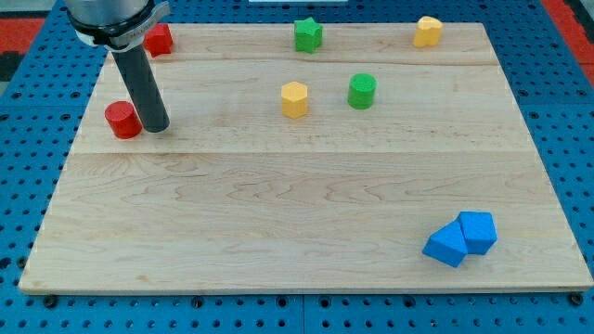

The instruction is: Push the blue cube towards the center right

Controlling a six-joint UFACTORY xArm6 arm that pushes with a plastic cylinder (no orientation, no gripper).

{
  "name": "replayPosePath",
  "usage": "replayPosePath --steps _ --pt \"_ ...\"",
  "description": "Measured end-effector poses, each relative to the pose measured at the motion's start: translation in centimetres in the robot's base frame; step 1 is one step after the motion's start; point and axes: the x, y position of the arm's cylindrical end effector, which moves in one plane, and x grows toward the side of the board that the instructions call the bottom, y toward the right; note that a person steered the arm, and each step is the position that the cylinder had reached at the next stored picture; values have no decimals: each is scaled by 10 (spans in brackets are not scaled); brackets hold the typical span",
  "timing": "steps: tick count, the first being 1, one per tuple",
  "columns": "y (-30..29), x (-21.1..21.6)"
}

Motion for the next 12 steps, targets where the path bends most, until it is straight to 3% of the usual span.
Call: replayPosePath --steps 1,3,4,5,6,7,8,11,12 --pt "1 -3" --pt "19 -50" --pt "122 -70" --pt "141 -8" --pt "214 80" --pt "308 142" --pt "366 178" --pt "399 213" --pt "408 187"
